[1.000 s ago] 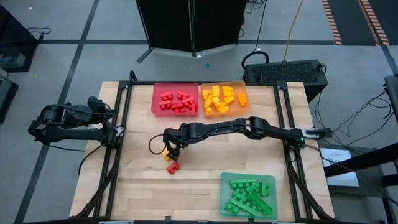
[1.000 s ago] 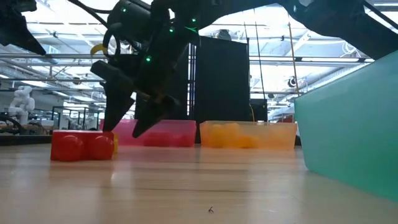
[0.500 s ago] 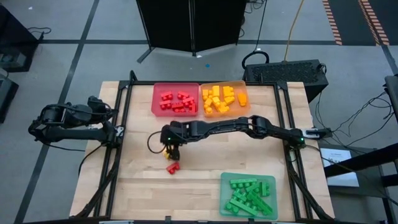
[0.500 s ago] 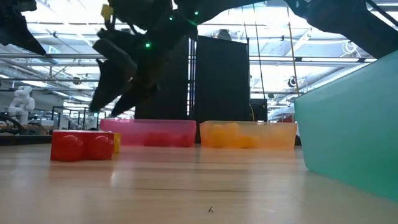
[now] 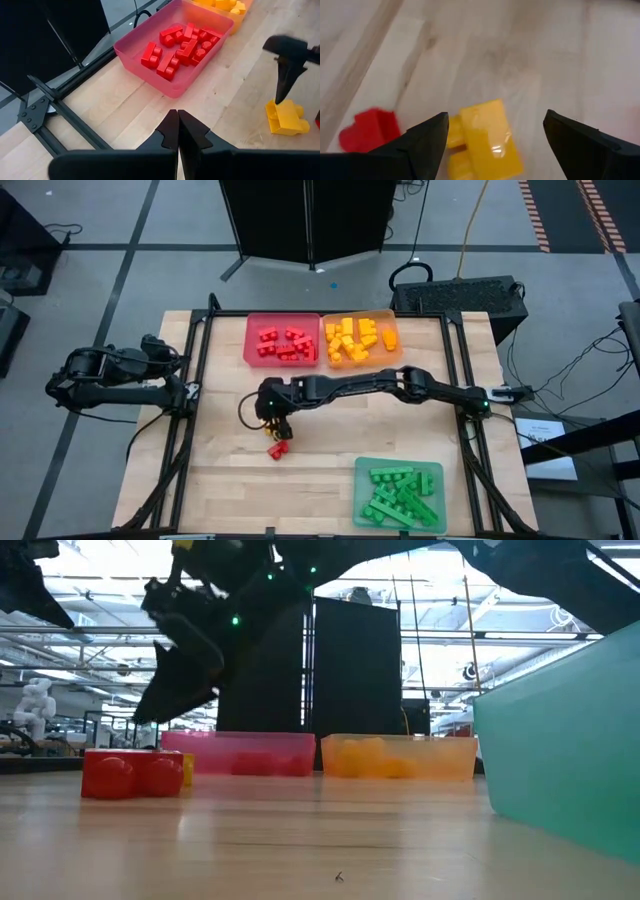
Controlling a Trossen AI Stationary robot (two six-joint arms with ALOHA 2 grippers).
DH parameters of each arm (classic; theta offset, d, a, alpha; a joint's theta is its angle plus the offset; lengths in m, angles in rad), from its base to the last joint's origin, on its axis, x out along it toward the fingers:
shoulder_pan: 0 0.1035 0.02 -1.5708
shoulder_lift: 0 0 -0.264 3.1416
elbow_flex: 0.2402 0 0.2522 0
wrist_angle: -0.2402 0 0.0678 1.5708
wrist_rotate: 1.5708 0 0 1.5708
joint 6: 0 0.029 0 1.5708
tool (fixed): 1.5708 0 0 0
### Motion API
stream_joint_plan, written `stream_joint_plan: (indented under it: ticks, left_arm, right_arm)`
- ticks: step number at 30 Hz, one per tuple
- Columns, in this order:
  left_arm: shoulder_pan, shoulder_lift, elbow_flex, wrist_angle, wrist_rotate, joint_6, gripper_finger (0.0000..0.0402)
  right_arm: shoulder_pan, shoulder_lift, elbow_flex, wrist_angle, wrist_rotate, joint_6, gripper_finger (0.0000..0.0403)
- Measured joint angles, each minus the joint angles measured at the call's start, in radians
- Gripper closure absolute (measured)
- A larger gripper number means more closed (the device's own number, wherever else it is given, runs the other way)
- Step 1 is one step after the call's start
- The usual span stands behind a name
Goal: Sort blocks
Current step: Put the yellow game piece into the orange bin
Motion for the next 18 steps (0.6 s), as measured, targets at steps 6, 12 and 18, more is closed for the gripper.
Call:
stream_joint_plan:
  ticks: [6,12,18]
  left_arm:
    - [0.000,0.000,0.000,0.000,0.000,-0.001,0.0400]
    - [0.000,0.000,0.000,0.000,-0.001,-0.006,0.0400]
    - [0.000,0.000,0.000,0.000,-0.008,-0.009,0.0400]
  right_arm:
    - [0.009,0.013,0.001,-0.002,-0.035,-0.052,0.0085]
    - [0.006,0.066,0.000,0.029,-0.037,-0.052,0.0085]
    - [0.006,0.093,0.000,-0.003,-0.037,-0.023,0.0087]
